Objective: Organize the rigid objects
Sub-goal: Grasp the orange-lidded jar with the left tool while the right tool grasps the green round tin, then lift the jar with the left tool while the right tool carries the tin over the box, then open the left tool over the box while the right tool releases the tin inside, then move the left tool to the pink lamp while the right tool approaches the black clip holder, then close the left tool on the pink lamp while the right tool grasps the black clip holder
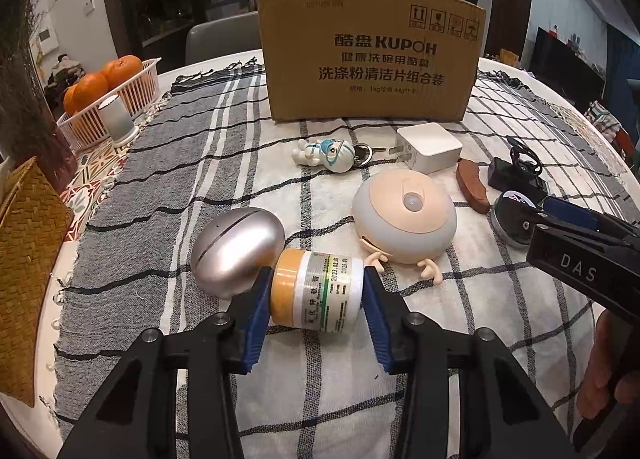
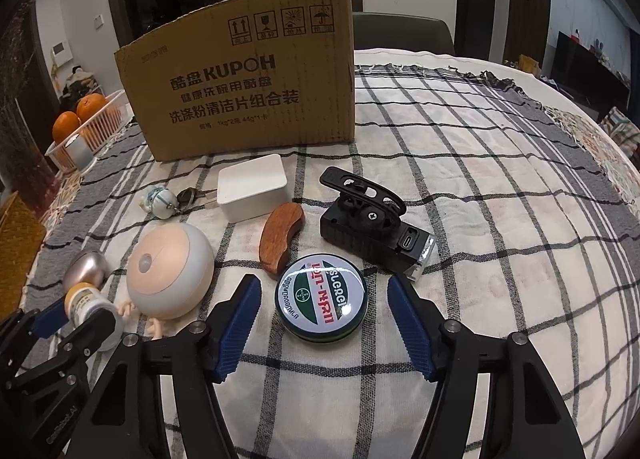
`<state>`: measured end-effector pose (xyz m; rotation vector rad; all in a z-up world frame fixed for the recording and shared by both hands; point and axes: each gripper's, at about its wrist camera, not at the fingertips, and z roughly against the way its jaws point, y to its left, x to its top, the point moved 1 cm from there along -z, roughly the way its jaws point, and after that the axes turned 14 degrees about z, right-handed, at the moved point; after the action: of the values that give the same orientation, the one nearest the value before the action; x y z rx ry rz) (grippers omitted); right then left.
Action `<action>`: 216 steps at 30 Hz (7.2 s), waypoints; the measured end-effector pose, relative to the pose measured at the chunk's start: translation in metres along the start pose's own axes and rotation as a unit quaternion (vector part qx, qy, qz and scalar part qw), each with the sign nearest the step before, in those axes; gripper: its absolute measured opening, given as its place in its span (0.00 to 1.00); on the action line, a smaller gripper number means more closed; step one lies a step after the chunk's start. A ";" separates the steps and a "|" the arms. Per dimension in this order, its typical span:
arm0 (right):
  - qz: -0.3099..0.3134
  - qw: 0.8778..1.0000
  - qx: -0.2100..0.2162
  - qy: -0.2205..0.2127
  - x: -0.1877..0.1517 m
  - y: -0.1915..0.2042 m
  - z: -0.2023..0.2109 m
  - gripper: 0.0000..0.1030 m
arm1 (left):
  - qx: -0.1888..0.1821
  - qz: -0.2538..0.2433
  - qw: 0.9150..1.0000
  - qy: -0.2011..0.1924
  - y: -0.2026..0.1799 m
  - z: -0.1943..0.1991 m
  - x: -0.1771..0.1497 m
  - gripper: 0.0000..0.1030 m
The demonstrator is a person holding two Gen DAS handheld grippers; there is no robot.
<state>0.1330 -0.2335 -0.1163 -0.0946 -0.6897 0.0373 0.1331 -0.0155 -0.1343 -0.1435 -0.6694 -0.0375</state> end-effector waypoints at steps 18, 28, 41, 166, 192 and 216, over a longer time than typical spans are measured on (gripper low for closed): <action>0.034 0.999 -0.012 0.004 -0.002 0.007 -0.003 0.50 | -0.001 0.002 1.000 -0.008 0.000 -0.001 -0.002 0.39; 0.042 0.999 0.000 -0.031 0.007 0.012 0.029 0.50 | -0.014 0.009 0.999 -0.046 -0.002 0.031 0.009 0.38; 0.039 0.994 0.016 -0.101 0.040 0.019 0.084 0.50 | -0.043 0.010 0.991 -0.127 -0.009 0.082 0.054 0.39; 0.202 0.954 0.102 0.196 0.112 -0.026 0.000 0.63 | -0.002 -0.065 0.989 0.134 -0.076 0.007 0.103 0.69; 0.195 0.927 0.113 0.300 0.087 -0.037 -0.062 0.54 | 0.006 -0.061 0.961 0.271 -0.083 -0.055 0.076 0.69; 0.180 0.933 0.107 0.292 0.072 -0.035 -0.097 0.39 | 0.012 -0.037 0.965 0.258 -0.085 -0.089 0.069 0.72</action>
<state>0.2508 -0.2708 -0.1416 -0.0183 -0.0615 0.4217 0.2351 -0.1112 -0.1499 -0.0800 -0.1527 -0.1345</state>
